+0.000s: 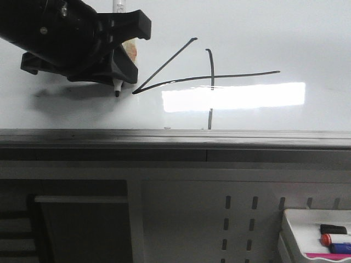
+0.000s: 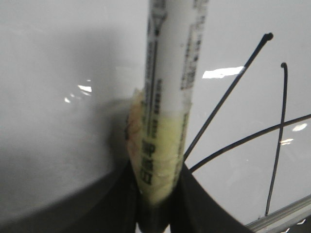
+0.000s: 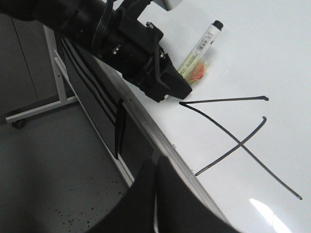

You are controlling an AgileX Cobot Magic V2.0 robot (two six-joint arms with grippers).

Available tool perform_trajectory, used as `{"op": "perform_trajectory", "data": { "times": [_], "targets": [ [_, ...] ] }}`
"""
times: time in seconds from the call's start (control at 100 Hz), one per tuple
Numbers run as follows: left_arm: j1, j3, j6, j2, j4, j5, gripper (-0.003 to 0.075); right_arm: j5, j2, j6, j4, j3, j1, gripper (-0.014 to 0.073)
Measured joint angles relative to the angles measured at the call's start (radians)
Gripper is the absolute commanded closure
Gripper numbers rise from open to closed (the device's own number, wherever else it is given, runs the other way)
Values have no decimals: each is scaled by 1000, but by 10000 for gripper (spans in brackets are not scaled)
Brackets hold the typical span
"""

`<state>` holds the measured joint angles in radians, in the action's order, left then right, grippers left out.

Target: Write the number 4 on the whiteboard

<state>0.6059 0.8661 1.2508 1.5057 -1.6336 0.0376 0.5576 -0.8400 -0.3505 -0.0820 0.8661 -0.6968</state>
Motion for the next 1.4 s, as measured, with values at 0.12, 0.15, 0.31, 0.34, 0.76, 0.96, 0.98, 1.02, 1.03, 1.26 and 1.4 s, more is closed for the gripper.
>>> {"op": "perform_trajectory", "data": {
  "times": [0.12, 0.15, 0.31, 0.34, 0.76, 0.96, 0.98, 1.02, 1.03, 1.26, 1.4],
  "targets": [
    [0, 0, 9, -4, 0, -21, 741, 0, 0, 0, 0, 0, 0, 658],
    [0, 0, 11, -6, 0, -38, 741, 0, 0, 0, 0, 0, 0, 658],
    [-2, 0, 17, -25, 0, -94, 741, 0, 0, 0, 0, 0, 0, 658],
    [-4, 0, 26, -30, 0, -106, 741, 0, 0, 0, 0, 0, 0, 658],
    [-12, 0, 323, -58, -183, -270, 741, 0, -23, 0, -19, 0, 0, 658],
    [-12, -2, 350, -58, -194, -264, 741, 0, -35, 0, -28, 0, 0, 658],
    [-12, -2, 350, -58, -194, -261, 741, 0, -35, 0, -28, 0, 0, 658],
    [-12, -2, 352, -58, -194, -261, 741, 0, -35, 0, -30, 0, 0, 658],
    [-10, -2, 352, -58, -194, -261, 741, 0, -35, 0, -30, 0, 0, 658],
    [1, -2, 313, -39, -192, -256, 741, 0, -35, 0, -30, 0, 0, 658],
    [2, 0, 295, -37, -192, -255, 741, 0, -35, 0, -30, 0, 0, 658]
  ]
}}
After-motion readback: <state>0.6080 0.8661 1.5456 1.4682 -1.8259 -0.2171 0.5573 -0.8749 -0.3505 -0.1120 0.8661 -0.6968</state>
